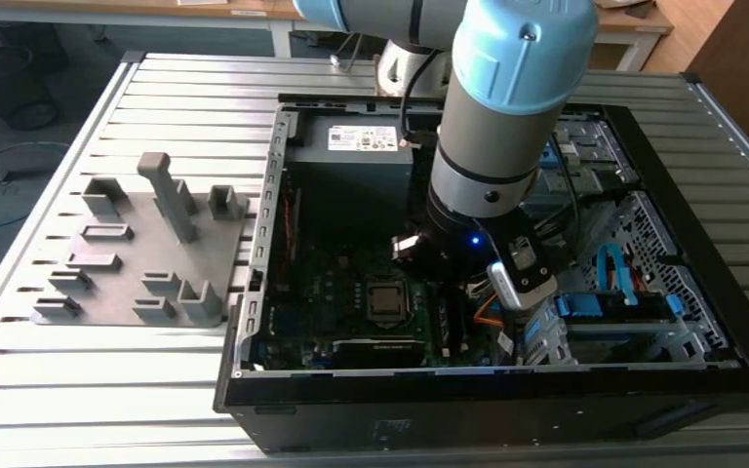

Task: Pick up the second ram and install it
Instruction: 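Insert the second ram into the second slot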

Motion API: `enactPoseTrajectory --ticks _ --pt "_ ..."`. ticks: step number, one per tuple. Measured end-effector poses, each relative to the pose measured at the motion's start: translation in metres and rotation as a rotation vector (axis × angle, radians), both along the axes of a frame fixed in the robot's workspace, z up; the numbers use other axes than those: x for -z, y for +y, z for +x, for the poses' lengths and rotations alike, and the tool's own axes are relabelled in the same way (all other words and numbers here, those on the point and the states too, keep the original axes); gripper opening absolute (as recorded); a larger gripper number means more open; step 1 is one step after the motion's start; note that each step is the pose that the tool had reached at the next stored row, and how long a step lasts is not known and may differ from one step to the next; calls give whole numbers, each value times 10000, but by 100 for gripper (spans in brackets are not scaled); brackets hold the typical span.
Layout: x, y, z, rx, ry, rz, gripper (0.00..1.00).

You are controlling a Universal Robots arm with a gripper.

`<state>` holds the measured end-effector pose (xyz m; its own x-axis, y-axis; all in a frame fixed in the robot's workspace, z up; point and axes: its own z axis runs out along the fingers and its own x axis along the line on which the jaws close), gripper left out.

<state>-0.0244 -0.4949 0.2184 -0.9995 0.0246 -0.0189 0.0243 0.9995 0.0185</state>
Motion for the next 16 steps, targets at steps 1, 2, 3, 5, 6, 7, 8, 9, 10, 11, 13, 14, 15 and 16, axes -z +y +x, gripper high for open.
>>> enactPoseTrajectory --ticks 1,2,3,5,6,7,8,9,10,11,13,14,15,16 --pt "1 0 0 -4 0 1 14" --pt "1 0 0 -20 0 0 14" --pt "1 0 0 -36 0 -1 14" --pt "2 0 0 -50 0 0 14" --pt "3 0 0 -50 0 -1 14" --pt "7 0 0 -51 -1 2 14" --pt "11 1 0 -51 -1 3 14" --pt "14 0 0 -51 -1 0 14" --pt "19 0 0 -52 0 -4 14" --pt "24 0 0 -52 0 -5 14" --pt "29 0 0 -51 0 -8 14" --pt "31 0 0 -52 1 -9 14" --pt "34 1 0 -51 0 -8 14" --pt "38 1 1 -52 0 -7 14"
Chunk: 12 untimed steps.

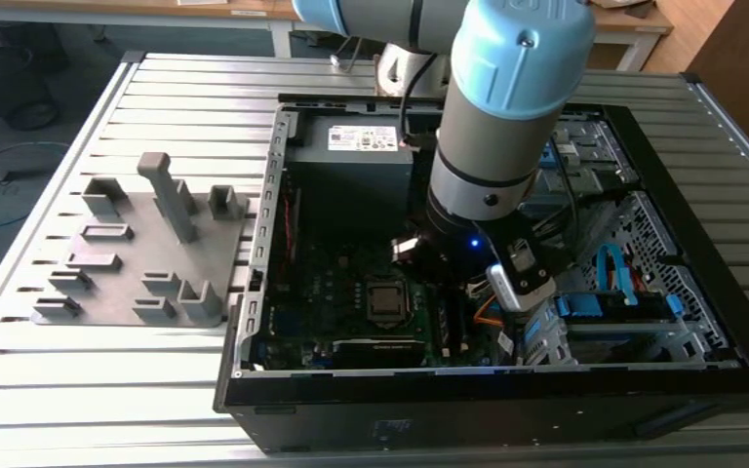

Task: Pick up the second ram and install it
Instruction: 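Insert the second ram into the second slot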

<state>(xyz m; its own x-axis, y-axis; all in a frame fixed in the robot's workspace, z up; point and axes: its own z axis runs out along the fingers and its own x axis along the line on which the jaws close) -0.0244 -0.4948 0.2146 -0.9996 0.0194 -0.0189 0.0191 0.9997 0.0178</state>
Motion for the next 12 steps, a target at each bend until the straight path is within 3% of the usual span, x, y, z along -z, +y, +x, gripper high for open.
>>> enactPoseTrajectory --ticks 12 --pt "50 28 0 0 0 -1 14"
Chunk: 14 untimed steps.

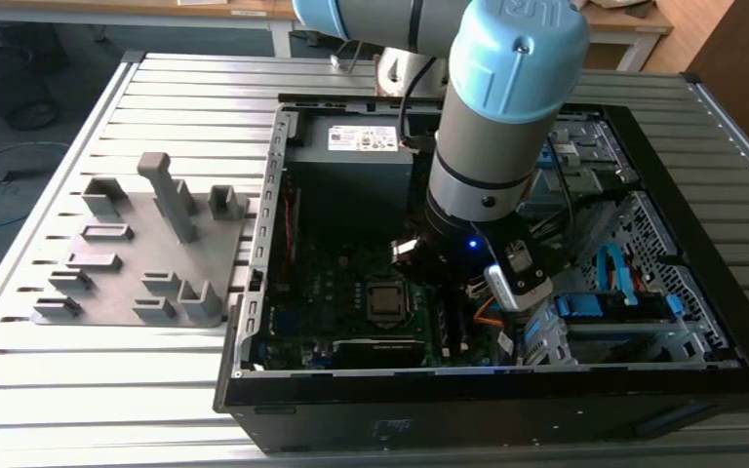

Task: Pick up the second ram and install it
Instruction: 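Insert the second ram into the second slot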

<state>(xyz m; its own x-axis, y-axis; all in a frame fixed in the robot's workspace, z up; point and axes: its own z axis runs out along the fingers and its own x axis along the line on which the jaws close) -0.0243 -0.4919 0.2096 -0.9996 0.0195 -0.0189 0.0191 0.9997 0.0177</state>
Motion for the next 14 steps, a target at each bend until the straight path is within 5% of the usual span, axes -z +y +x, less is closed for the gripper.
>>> enactPoseTrajectory --ticks 7,14 --pt "-2 0 0 0 1 -1 27" --pt "-283 2 0 0 -3 -9 27"
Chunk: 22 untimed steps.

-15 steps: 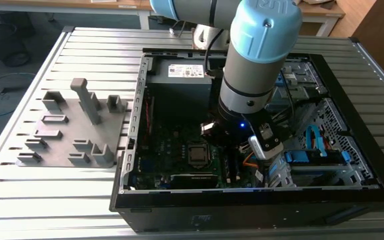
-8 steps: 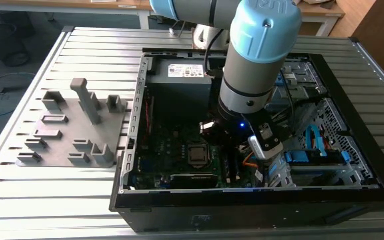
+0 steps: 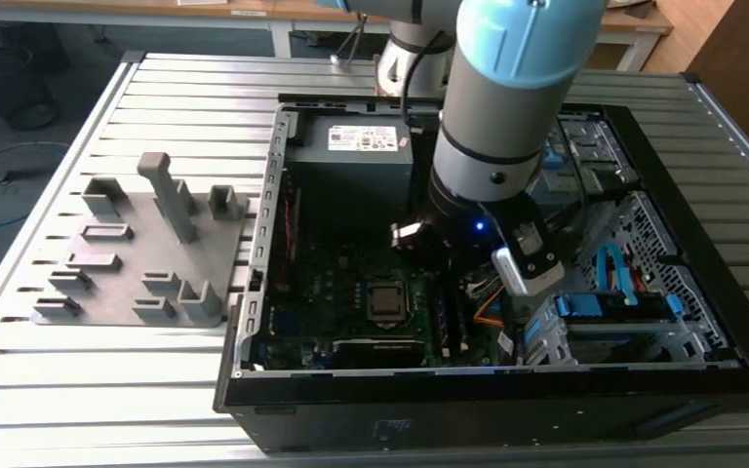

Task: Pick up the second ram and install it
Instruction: 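Insert the second ram into the second slot, then press down the second ram until it locks into place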

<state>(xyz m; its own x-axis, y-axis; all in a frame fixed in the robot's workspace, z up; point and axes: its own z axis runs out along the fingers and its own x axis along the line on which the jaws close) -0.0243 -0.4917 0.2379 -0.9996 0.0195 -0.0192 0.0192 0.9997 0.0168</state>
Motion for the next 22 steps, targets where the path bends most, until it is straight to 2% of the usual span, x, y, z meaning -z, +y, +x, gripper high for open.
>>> enactPoseTrajectory --ticks 3,4,5,6,8,22 --pt "-135 10 -1 1 -2 0 25" --pt "-180 16 -1 0 -3 -2 20" --pt "-222 22 -1 0 -5 1 20" --pt "-257 29 -1 0 -6 0 13" --pt "-297 38 0 0 -8 0 10" --pt "-299 38 -1 0 -8 36 10"
